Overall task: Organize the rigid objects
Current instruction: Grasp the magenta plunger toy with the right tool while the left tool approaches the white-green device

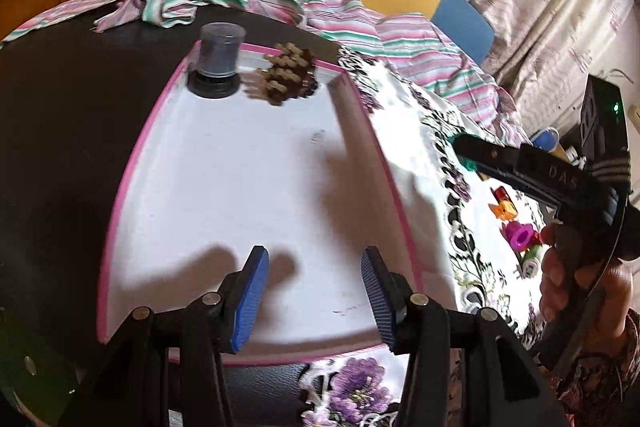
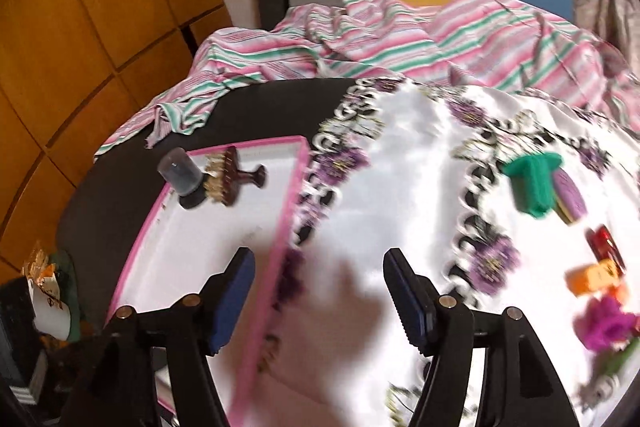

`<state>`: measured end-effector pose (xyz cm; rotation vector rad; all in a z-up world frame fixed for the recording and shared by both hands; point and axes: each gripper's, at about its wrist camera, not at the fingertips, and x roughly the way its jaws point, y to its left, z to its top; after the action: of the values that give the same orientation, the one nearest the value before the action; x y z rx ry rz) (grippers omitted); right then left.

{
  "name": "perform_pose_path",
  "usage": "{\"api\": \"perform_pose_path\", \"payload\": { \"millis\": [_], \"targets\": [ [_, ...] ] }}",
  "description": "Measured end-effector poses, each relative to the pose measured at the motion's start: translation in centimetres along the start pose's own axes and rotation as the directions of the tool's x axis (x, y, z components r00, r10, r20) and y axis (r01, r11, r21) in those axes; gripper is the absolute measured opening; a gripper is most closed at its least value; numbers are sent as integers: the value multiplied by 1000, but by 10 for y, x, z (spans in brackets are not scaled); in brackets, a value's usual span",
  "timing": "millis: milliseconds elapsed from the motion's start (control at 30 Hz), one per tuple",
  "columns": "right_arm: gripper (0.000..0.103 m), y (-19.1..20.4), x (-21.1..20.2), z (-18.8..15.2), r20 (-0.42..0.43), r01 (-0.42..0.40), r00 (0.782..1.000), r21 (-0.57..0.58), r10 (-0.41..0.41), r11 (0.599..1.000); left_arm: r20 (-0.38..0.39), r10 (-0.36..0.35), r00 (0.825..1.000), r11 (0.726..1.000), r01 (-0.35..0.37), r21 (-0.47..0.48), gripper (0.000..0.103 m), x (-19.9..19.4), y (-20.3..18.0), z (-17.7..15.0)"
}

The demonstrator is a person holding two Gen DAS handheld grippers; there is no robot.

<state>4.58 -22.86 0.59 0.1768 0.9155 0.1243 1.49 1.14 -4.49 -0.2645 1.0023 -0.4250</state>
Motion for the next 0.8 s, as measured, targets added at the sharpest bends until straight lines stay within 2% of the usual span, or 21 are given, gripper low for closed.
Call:
{"api": "perform_pose_path", "payload": {
  "millis": [200,300,367,433,467,533,600,733,800],
  "targets": [
    [68,-38,-25,-20,12,131,991,54,-131,990,-5,-31,1000,998,31,61,49,2,-26,-6],
    [68,-66,-46,-26,26,220,974,131,-225,967,-10,-47,999,995,47,91,49,3,-39,-9],
    [68,-88,-60,-29,30,302,949,199,-314,932,-20,-56,998,992,58,112,49,5,-47,-11],
    [77,-118,-78,-32,16,391,909,315,-416,865,-29,-62,998,990,65,121,49,6,-53,-13],
    [78,-132,-85,-34,8,407,897,373,-442,834,-35,-66,997,990,70,126,49,7,-56,-14],
    [79,-165,-98,-39,-6,414,881,493,-472,766,-38,-69,997,988,73,133,49,7,-59,-16],
    [79,-201,-105,-48,-62,425,869,602,-490,676,-40,-68,997,987,73,140,49,7,-62,-17],
    [79,-252,-104,-69,-144,395,885,734,-442,552,-41,-69,997,987,75,145,49,6,-65,-19],
    [76,-270,-100,-80,-169,364,903,791,-396,493,-44,-69,997,987,74,141,49,7,-64,-19]
  ]
}}
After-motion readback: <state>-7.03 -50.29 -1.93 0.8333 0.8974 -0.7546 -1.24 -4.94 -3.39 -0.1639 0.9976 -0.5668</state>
